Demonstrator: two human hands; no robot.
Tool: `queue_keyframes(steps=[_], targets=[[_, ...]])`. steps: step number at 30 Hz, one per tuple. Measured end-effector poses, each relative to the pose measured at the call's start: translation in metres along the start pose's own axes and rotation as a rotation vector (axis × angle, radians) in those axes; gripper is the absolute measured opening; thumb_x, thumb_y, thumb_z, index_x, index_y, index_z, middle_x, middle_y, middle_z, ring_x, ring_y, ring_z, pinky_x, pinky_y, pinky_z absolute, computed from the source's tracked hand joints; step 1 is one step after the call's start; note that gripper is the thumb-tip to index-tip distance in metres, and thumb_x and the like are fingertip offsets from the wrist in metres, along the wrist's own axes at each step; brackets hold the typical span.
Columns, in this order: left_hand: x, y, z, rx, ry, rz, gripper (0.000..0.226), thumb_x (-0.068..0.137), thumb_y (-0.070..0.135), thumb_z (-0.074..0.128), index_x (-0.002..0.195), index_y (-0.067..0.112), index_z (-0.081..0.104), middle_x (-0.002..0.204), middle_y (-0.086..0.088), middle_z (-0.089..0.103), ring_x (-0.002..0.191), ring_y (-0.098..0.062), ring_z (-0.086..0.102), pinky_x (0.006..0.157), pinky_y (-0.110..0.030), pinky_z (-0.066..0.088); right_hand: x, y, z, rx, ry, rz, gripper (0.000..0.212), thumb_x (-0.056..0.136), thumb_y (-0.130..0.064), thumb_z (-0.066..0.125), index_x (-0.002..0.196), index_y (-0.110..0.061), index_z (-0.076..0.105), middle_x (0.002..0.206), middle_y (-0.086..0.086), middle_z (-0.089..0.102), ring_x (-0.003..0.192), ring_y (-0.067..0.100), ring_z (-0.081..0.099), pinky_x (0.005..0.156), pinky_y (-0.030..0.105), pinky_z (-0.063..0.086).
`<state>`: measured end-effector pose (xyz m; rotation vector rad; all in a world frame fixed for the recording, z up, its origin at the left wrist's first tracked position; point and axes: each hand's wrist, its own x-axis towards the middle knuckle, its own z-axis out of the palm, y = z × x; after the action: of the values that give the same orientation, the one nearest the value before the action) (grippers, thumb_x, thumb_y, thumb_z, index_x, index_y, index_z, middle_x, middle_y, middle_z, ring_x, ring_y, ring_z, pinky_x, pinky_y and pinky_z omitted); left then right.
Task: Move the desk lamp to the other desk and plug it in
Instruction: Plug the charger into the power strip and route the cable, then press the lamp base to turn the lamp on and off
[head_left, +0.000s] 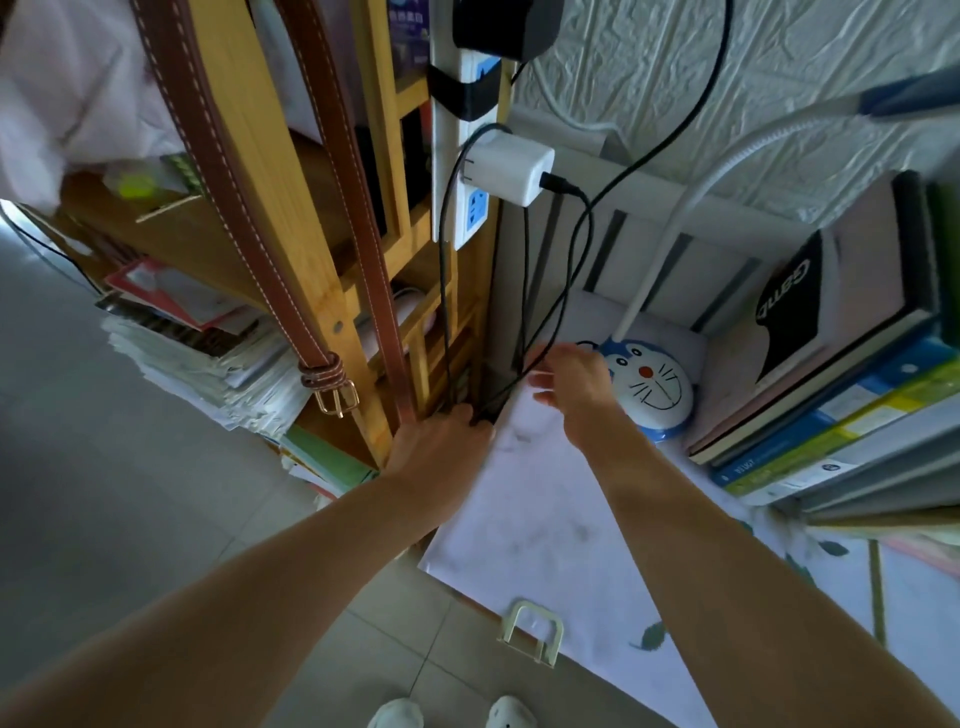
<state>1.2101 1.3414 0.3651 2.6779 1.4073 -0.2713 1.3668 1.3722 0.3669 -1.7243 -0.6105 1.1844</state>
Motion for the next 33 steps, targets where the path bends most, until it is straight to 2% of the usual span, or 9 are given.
queue_keyframes(steps=[6,9,15,18,21,23,26,29,33], targets=[[0.015,0.014,-0.010,-0.046,0.083,-0.023,0.038,0.085,0.003,0.057,0.121,0.014,0.053,0.117,-0.004,0.055,0.104,-0.023,0.061,0.077,-0.036,0.057,-0.010,-0.030,-0.013,-0.089,0.038,-0.316,0.025,0.091,-0.018,0.047,0.077,-0.003,0.062,0.064,0.004,0.054,0.050,0.009,0.046,0.051,0.024,0.038],[0.016,0.011,-0.010,0.001,0.045,-0.069,0.024,0.088,0.005,0.055,0.111,0.011,0.059,0.110,-0.005,0.060,0.100,-0.023,0.062,0.079,-0.036,0.057,-0.008,-0.030,-0.006,-0.233,0.050,-0.375,0.022,0.089,-0.017,0.055,0.068,-0.018,0.063,0.053,-0.003,0.057,0.041,-0.002,0.051,0.043,0.011,0.040],[0.009,-0.004,-0.001,0.031,-0.037,-0.130,0.031,0.087,0.005,0.054,0.117,0.013,0.057,0.117,-0.007,0.056,0.104,-0.026,0.061,0.081,-0.037,0.057,-0.012,-0.020,0.003,-0.333,-0.050,-0.357,0.017,0.088,-0.008,0.053,0.092,-0.012,0.070,0.070,0.000,0.067,0.065,0.008,0.065,0.062,0.020,0.054],[0.010,0.009,-0.007,0.015,0.125,-0.158,0.039,0.080,0.008,0.063,0.115,0.018,0.051,0.124,-0.009,0.043,0.101,-0.028,0.058,0.069,-0.034,0.054,-0.010,-0.019,-0.015,-0.401,0.133,-0.407,0.024,0.082,-0.002,0.052,0.091,-0.014,0.070,0.077,0.000,0.066,0.069,0.013,0.061,0.053,0.012,0.043],[0.010,0.026,-0.020,-0.007,0.272,-0.093,0.041,0.070,0.016,0.072,0.106,0.020,0.052,0.110,-0.007,0.049,0.074,-0.016,0.052,0.052,-0.023,0.041,-0.005,-0.014,-0.040,-0.359,0.322,-0.360,0.027,0.083,-0.002,0.048,0.093,-0.014,0.070,0.083,0.002,0.065,0.079,0.016,0.060,0.052,0.007,0.038],[0.013,0.036,-0.024,-0.064,0.311,-0.015,0.038,0.074,0.016,0.068,0.104,0.020,0.046,0.108,-0.006,0.047,0.067,-0.012,0.036,0.048,-0.019,0.029,-0.001,-0.009,-0.053,-0.394,0.403,-0.329,0.029,0.083,-0.002,0.045,0.097,-0.011,0.068,0.093,0.007,0.067,0.089,0.023,0.061,0.063,0.017,0.041],[0.030,0.058,-0.020,-0.139,0.330,0.053,0.047,0.081,0.020,0.064,0.120,0.021,0.038,0.121,-0.005,0.041,0.085,-0.015,0.045,0.060,-0.019,0.032,0.015,-0.002,-0.077,-0.481,0.422,-0.245,0.029,0.085,-0.007,0.049,0.111,-0.011,0.062,0.113,0.015,0.064,0.101,0.034,0.060,0.078,0.030,0.048],[0.049,0.078,-0.007,-0.250,0.278,0.052,0.067,0.083,0.027,0.063,0.138,0.022,0.025,0.145,-0.006,0.029,0.126,-0.022,0.042,0.095,-0.028,0.040,0.034,0.005,-0.095,-0.491,0.320,-0.118,0.047,0.088,-0.017,0.053,0.134,-0.019,0.042,0.135,0.012,0.049,0.119,0.034,0.051,0.096,0.046,0.048],[0.078,0.096,0.015,-0.384,0.059,0.018,0.085,0.086,0.035,0.059,0.148,0.022,0.002,0.160,-0.005,0.010,0.144,-0.022,0.021,0.113,-0.037,0.026,0.058,0.009,-0.106,-0.574,0.287,-0.061,0.047,0.090,-0.021,0.050,0.135,-0.019,0.037,0.131,0.016,0.053,0.114,0.035,0.054,0.092,0.043,0.050]])
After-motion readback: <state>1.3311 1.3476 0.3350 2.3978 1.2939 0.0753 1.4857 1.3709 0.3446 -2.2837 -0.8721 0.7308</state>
